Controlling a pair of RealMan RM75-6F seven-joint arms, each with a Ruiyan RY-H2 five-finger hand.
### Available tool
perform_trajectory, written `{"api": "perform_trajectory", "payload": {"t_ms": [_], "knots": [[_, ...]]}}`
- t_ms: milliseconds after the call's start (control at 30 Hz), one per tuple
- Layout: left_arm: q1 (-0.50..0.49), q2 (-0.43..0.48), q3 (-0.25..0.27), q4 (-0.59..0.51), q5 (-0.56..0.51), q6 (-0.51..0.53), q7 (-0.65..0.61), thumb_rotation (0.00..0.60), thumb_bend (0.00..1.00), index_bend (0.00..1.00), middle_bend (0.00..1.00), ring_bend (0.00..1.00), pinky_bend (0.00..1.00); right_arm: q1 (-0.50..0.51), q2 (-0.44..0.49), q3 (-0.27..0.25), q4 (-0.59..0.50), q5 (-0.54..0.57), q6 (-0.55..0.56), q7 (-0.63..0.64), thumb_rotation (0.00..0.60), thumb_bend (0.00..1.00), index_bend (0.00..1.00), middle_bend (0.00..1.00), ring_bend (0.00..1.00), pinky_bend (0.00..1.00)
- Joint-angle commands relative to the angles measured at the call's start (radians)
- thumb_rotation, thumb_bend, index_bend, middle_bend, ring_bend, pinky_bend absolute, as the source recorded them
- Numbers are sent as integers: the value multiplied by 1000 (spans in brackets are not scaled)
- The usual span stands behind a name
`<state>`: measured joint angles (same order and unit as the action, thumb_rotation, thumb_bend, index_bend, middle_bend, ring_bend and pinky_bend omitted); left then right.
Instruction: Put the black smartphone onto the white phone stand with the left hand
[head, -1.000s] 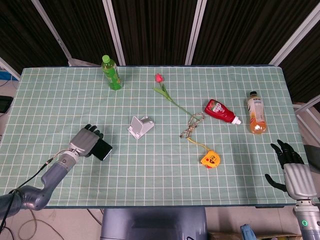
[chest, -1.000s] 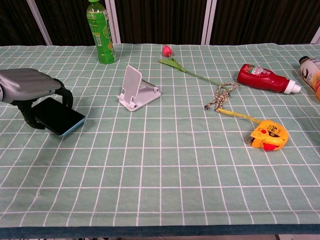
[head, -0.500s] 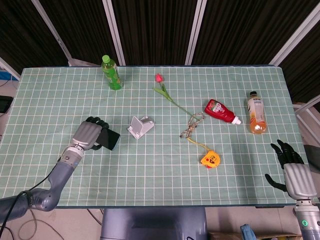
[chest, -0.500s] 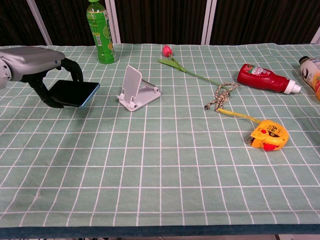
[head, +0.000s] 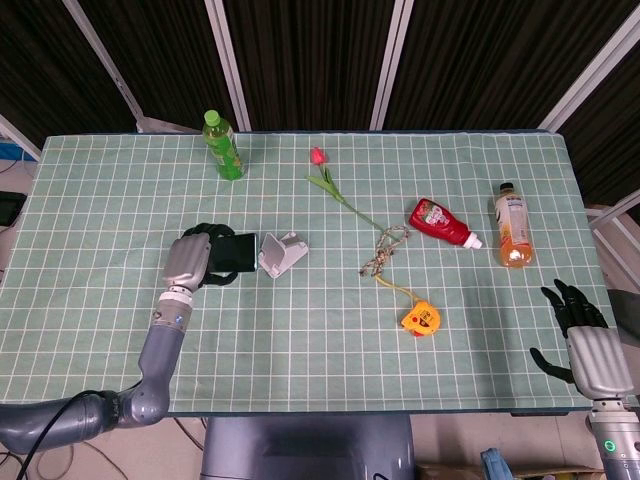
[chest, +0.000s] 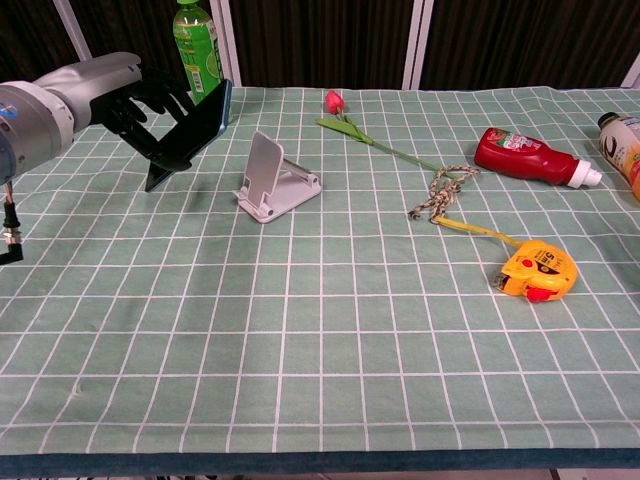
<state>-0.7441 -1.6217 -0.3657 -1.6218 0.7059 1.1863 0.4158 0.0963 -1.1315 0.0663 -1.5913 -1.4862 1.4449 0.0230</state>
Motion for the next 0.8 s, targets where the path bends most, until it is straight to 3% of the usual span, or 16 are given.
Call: {"api": "perform_trajectory", "payload": {"t_ms": [33, 400, 800], "knots": [[-3, -53, -54, -25, -51, 52, -38, 600, 274, 534, 536, 159, 190, 0, 0, 0, 0, 0, 0, 0, 600, 341, 122, 24, 0, 186], [-21, -182, -172, -17, -173, 119, -127, 600, 274, 534, 537, 159, 190, 1, 1, -1, 1, -1, -1, 3, 600, 341, 121, 24, 0, 186], [-48, -293, -245, 56, -208, 138, -212, 600, 274, 534, 537, 159, 191, 1, 0, -1, 3, -2, -1, 5, 600, 341, 122, 24, 0, 186]]}}
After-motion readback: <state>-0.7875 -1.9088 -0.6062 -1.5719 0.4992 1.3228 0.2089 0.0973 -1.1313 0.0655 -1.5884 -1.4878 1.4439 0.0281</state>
